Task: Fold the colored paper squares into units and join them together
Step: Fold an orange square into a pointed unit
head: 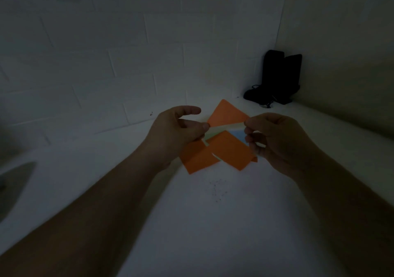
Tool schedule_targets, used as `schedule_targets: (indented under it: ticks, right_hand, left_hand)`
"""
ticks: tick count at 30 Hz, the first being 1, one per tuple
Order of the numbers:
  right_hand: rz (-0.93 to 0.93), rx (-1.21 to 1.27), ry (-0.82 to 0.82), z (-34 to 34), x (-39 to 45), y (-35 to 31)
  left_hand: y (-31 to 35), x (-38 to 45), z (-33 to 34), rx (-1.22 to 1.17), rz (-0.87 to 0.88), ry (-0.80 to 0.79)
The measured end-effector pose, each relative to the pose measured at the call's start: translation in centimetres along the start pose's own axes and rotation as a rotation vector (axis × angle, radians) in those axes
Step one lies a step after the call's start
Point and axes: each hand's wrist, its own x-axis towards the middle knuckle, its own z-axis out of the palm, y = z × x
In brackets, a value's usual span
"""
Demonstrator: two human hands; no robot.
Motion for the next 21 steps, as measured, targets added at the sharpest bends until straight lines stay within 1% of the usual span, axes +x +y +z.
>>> schedule_targets:
  ticks: [4, 9, 13, 15, 19, 21]
  right_hand:
    - [0.035, -0.005, -0.015, -0.1, 0.1, -0.2]
    - [0.023, -0.052, -0.012, -0.5, 0.2, -0.3]
    - [0.008, -0.108, -0.034, -0.8, 0.3, -0.2]
    - [0.03, -0.126, -0.066, -1.3, 0.5, -0.4]
    - [0.126, -0.067, -0.154, -2.5, 0.6, -0.7]
    - [0.115, -0.072, -0.159, -2.4, 0.7, -0.5]
  left_hand:
    - [0.1, 0.0, -0.1, -0.044, -0.006, -0.02]
    - [0.2, 0.2, -0.7, -0.013, 0.004, -0.008]
    - [0.1, 0.2, -0.6, 0.054, 0.008, -0.021]
    - [0.0, 0.1, -0.6, 0.089, 0.024, -0.024]
    - [-0.5, 0.0, -0.5, 0.209, 0.047, -0.032]
    - [-0.6, 0.0, -0.3, 0.263, 0.054, -0.043]
